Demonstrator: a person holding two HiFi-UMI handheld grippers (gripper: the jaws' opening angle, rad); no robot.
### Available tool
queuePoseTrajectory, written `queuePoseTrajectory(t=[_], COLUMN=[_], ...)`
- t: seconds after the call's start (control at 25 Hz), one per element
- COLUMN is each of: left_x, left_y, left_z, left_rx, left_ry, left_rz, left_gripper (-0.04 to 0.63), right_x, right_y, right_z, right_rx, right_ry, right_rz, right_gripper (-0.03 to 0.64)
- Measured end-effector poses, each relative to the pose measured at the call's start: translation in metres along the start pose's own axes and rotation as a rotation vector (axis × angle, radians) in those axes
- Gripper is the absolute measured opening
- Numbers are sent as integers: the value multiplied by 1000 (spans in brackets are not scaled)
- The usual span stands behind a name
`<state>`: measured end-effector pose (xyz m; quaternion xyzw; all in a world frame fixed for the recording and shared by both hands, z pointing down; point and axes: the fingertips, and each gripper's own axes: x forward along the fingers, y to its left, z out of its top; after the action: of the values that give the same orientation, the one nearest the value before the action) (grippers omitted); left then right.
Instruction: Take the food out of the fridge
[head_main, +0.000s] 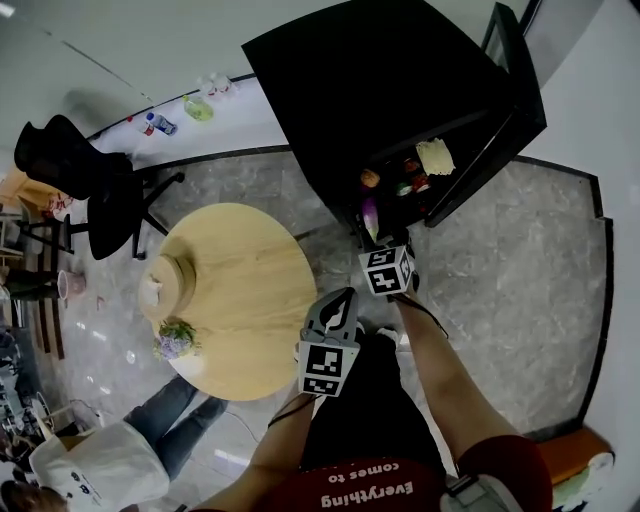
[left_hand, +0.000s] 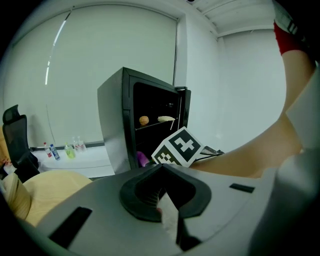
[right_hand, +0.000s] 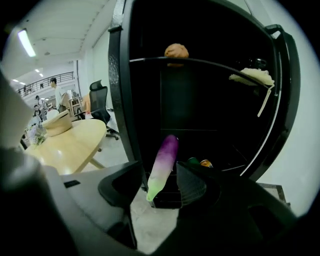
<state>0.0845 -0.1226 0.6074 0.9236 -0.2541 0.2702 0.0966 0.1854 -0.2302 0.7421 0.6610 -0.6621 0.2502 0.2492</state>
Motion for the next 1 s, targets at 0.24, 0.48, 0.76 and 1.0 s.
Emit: queuePoseTrajectory(t=[0.24, 0.48, 0.76, 1.0], left_x=[30, 38, 34, 29], left_y=[-8, -17, -16, -15], left_z=[-31, -60, -65, -48], left_rx=[75, 91, 80, 94], left_ry=[79, 162, 166, 144], left_rz=[-36, -58, -53, -54], left_gripper=[2, 2, 2, 2], right_x=[35, 59, 58, 40], right_y=[-3, -11, -9, -7], right_z=[-10, -20, -20, -20], right_rx=[4, 6, 32, 38], right_ry=[78, 134, 135, 136], right_rz=[18, 21, 69, 77], right_gripper=[189, 189, 152, 152])
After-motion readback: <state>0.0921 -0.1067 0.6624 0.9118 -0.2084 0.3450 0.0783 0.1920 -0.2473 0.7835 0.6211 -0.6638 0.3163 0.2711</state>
